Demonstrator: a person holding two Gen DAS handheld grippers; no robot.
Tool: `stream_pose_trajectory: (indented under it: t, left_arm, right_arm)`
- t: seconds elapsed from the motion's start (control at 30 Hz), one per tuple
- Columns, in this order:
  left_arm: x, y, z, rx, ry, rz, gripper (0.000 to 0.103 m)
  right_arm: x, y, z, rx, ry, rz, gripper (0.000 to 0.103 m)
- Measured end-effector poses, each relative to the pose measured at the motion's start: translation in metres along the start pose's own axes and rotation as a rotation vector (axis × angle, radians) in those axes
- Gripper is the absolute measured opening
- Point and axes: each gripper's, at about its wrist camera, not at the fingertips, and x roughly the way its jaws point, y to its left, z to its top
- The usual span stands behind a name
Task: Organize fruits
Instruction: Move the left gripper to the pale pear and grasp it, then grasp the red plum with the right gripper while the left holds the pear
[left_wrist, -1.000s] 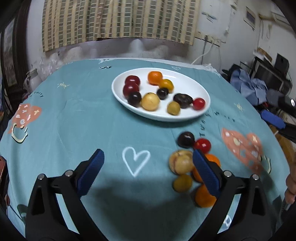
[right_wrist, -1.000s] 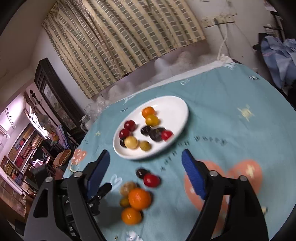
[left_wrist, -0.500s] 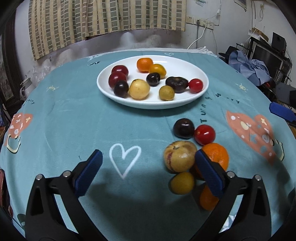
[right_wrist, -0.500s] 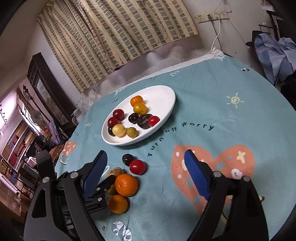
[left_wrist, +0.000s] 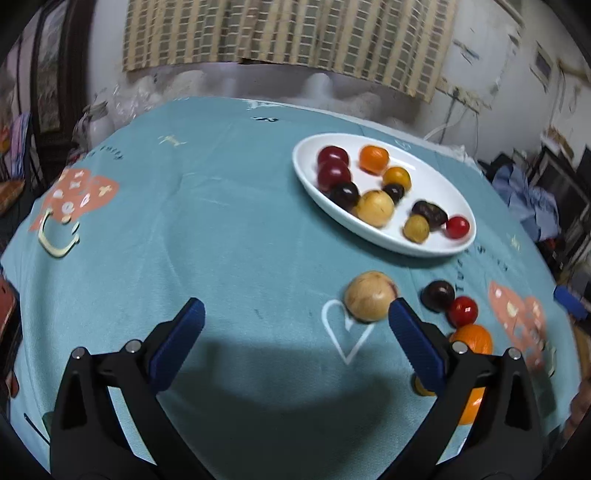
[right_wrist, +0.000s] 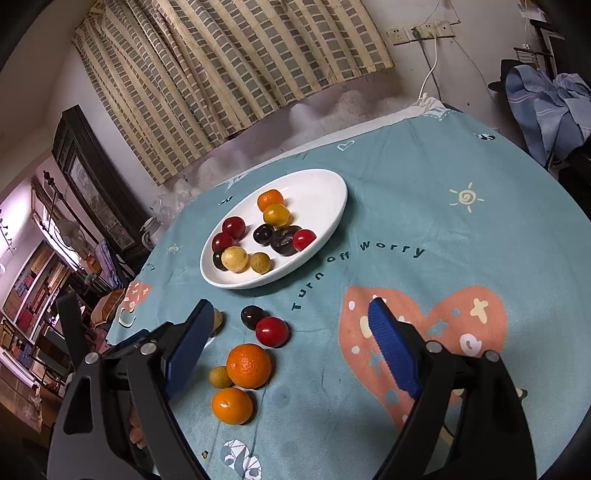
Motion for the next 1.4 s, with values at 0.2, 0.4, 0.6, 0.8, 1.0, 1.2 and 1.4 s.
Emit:
stream_pose_trajectory:
  t: [0.2,0.4,0.6,0.8,1.0,1.2,1.4]
  left_arm:
    - [0.013,-0.035,-0.004,0.152,0.009,0.07,0.101]
    - [0.022,-0.056,-0.004,0.253,0.01,0.105,0.101]
    - [0.032,-0.056,0.002,0.239,0.029,0.045,0.095]
    - [0.04,-0.057,-0.001,0.22,0.09,-0.059,0.046]
    - [0.038,-0.053,-0.004,0.207,0.09,-0.065,0.039]
    - [0.022,-0.021,-0.004,0.12,0.061,-0.02,0.039]
    - [0.029,-0.026,-0.009,0.148,0.083,-0.005,0.039]
  right_arm:
    - [0.001,0.002,-0.001,-0.023,-0.001,-0.006,0.085]
    - [0.005,0.005,-0.003,-0.041,0.011,-0.022,0.085]
    - [0.007,0.004,-0.004,-0.037,0.016,-0.028,0.085]
    - [0.01,0.003,-0.005,-0.041,0.02,-0.028,0.085]
    - [0.014,0.005,-0.008,-0.069,0.029,-0.044,0.085]
    - [0.034,0.023,-0.024,-0.192,0.102,-0.059,0.085]
    - [0.053,0.009,-0.016,-0.102,0.154,0.014,0.053]
